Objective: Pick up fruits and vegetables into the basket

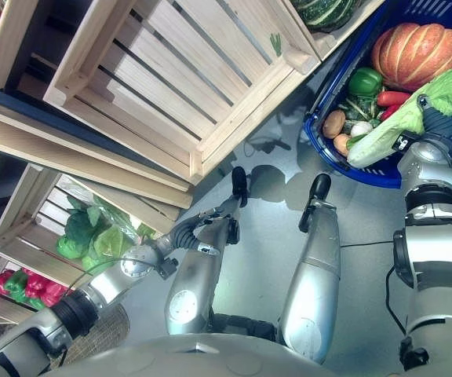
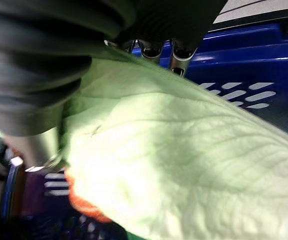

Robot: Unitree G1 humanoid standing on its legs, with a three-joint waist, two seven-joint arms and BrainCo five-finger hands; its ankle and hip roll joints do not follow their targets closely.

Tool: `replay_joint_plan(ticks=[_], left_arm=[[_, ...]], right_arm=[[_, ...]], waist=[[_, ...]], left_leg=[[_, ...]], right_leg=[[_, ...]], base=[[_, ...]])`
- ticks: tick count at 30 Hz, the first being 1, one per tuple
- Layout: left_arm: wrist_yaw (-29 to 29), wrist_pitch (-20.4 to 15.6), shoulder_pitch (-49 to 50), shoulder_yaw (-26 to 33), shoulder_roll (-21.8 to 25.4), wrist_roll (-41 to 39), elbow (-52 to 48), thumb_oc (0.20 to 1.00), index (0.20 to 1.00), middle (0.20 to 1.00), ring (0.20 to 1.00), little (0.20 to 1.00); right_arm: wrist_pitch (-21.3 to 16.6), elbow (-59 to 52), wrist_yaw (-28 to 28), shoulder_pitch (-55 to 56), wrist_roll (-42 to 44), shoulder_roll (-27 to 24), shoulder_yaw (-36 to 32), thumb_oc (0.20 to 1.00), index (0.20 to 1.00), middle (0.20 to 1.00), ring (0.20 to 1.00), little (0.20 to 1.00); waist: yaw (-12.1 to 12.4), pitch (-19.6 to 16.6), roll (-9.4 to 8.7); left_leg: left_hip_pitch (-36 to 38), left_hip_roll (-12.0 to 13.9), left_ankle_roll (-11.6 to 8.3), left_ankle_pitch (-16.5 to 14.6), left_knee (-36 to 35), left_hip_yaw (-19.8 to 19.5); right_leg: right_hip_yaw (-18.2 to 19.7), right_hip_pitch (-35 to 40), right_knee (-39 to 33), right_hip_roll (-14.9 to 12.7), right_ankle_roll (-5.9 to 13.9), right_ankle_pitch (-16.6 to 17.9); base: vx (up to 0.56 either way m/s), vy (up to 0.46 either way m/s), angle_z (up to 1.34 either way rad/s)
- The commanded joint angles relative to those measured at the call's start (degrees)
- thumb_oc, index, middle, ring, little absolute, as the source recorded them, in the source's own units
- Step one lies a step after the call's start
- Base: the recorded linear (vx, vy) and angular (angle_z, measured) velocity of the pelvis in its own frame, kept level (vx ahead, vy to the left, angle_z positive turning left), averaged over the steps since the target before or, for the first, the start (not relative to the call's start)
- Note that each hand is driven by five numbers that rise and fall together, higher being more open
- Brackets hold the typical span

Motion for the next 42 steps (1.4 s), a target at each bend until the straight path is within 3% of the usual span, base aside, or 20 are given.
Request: replay_joint_plan(ticks=[1, 4, 11, 13, 14, 15, 17, 22, 26, 30, 34, 38, 42], left_arm=[[0.8, -3.0, 3.3, -2.8, -1.7, 2.5, -0.8, 1.000, 1.000, 1.000, 1.000, 1.000], [1.1, -3.3, 3.2, -3.4, -1.7, 2.9, -0.5, 1.000, 1.000, 1.000, 1.000, 1.000], [1.4, -4.6, 3.6, -3.8, -2.5, 4.2, -0.3, 1.000, 1.000, 1.000, 1.000, 1.000], [0.9, -4.7, 3.6, -3.1, -2.6, 3.8, -0.4, 1.000, 1.000, 1.000, 1.000, 1.000], [0.7, -4.6, 3.7, -3.1, -2.7, 3.6, -0.4, 1.000, 1.000, 1.000, 1.000, 1.000], [0.4, -4.4, 3.5, -2.6, -2.6, 3.1, -0.7, 1.000, 1.000, 1.000, 1.000, 1.000], [-0.6, -4.0, 3.7, -1.6, -2.3, 2.0, -1.0, 1.000, 1.000, 1.000, 1.000, 1.000], [-1.2, -3.8, 4.7, 0.9, -1.7, 1.4, -0.6, 1.000, 1.000, 1.000, 1.000, 1.000], [-2.1, -2.9, 5.9, 4.7, -1.5, 0.0, 0.0, 1.000, 1.000, 1.000, 1.000, 1.000], [-4.0, -0.4, 8.9, 9.2, -2.3, -1.6, 0.6, 1.000, 1.000, 1.000, 1.000, 1.000], [-5.9, 1.4, 11.5, 13.3, -3.8, -2.7, 3.6, 1.000, 1.000, 1.000, 1.000, 1.000], [-8.4, 3.0, 14.9, 17.4, -6.0, 1.0, 7.9, 1.000, 1.000, 1.000, 1.000, 1.000], [-9.2, 4.2, 15.7, 19.2, -8.3, 4.4, 13.1, 1.000, 1.000, 1.000, 1.000, 1.000]], right_arm=[[1.3, 2.7, -0.5, 0.9, 4.1, -5.8, -0.8, 1.000, 1.000, 1.000, 1.000, 1.000], [0.8, 3.1, -1.4, 0.8, 4.6, -5.2, -1.1, 1.000, 1.000, 1.000, 1.000, 1.000], [-4.6, 2.2, -3.9, 1.9, 1.6, -3.9, -1.7, 1.000, 1.000, 1.000, 1.000, 1.000], [-6.0, 0.4, -4.8, 2.8, 0.4, -3.3, -2.1, 1.000, 1.000, 1.000, 1.000, 1.000], [-6.3, 0.1, -4.9, 3.2, 0.0, -3.2, -2.1, 1.000, 1.000, 1.000, 1.000, 1.000], [-7.8, -1.9, -5.5, 4.6, -0.7, -2.6, -2.4, 1.000, 1.000, 1.000, 1.000, 1.000], [-8.7, -4.8, -6.3, 7.1, -1.4, -1.9, -2.9, 1.000, 1.000, 1.000, 1.000, 1.000], [-11.7, -15.0, -9.2, 15.2, -3.6, 0.4, -3.4, 1.000, 1.000, 1.000, 1.000, 1.000], [-18.4, -26.8, -11.1, 26.3, -5.9, 5.1, -3.8, 1.000, 1.000, 1.000, 1.000, 1.000], [-23.9, -38.1, -5.0, 36.9, -8.3, 9.3, -4.5, 1.000, 1.000, 1.000, 1.000, 1.000], [-25.6, -44.4, 0.7, 43.9, -10.7, 12.4, -4.8, 1.000, 1.000, 1.000, 1.000, 1.000], [-24.6, -48.8, 10.8, 52.2, -11.7, 16.2, -3.6, 1.000, 1.000, 1.000, 1.000, 1.000], [-20.7, -47.6, 15.8, 56.1, -13.0, 17.9, -0.7, 1.000, 1.000, 1.000, 1.000, 1.000]], waist=[[-0.8, 0.5, 6.69], [-0.8, 0.5, 6.52], [-1.5, 0.5, 6.02], [-1.8, 0.5, 5.74], [-2.1, 0.5, 5.50], [-2.5, 0.5, 5.32], [-3.2, 0.5, 4.87], [-5.1, 0.5, 2.71], [-7.1, 0.5, -0.65], [-8.1, -2.6, -3.88], [-8.5, -6.7, -6.49], [-8.8, -12.3, -8.45], [-8.7, -16.1, -9.32]], left_leg=[[-2.4, 1.0, 2.96, -8.7, 6.7, 0.0], [-2.1, 1.0, 3.03, -8.8, 6.8, -0.1], [1.3, 1.3, 2.76, -8.7, 5.3, 0.2], [1.8, 1.9, 2.99, -7.2, 4.1, 1.0], [3.2, 1.7, 2.62, -8.4, 4.1, 0.6], [3.7, 2.2, 2.87, -7.1, 3.2, 1.3], [5.7, 2.3, 2.74, -7.0, 2.5, 1.5], [11.1, 2.8, 2.55, -7.0, -0.1, 2.0], [17.7, 3.6, 2.20, -6.9, -3.0, 2.1], [22.9, 4.5, 1.86, -6.7, -6.0, 2.0], [26.2, 5.0, 1.70, -6.4, -8.6, 2.3], [30.1, 5.5, 1.60, -6.7, -11.0, 3.2], [32.7, 5.7, 1.49, -6.9, -12.6, 4.0]], right_leg=[[-0.3, 2.1, 2.2, 2.5, 2.74, -6.3], [-0.3, 2.4, 2.1, 2.6, 2.78, -6.2], [-0.6, 5.7, -0.6, 2.5, 3.34, -5.1], [-1.5, 6.4, -2.5, 2.6, 3.04, -3.0], [-0.7, 7.8, -2.5, 2.6, 3.56, -4.3], [-1.4, 8.4, -4.2, 2.8, 3.30, -2.4], [-1.2, 10.5, -5.6, 2.9, 3.62, -1.8], [-0.9, 16.5, -10.0, 3.1, 4.58, -0.2], [-0.9, 24.8, -16.2, 3.9, 5.59, 2.0], [-0.7, 31.8, -22.3, 4.7, 6.71, 3.9], [-0.8, 36.6, -27.3, 5.1, 7.79, 5.6], [-0.8, 41.1, -31.1, 5.1, 9.03, 6.8], [-0.7, 44.1, -33.4, 4.9, 9.66, 7.3]], base=[[0.00, 0.000, 0.00], [0.00, 0.000, 0.00], [-0.03, 0.069, 0.00], [-0.05, 0.107, -0.07], [-0.01, 0.138, -0.09], [0.00, 0.141, -0.09], [-0.03, 0.162, -0.12], [0.02, 0.122, -0.07], [0.05, 0.100, -0.11], [0.12, 0.028, -0.06], [0.13, 0.004, -0.13], [0.15, 0.052, -0.11], [0.12, 0.077, -0.03]])
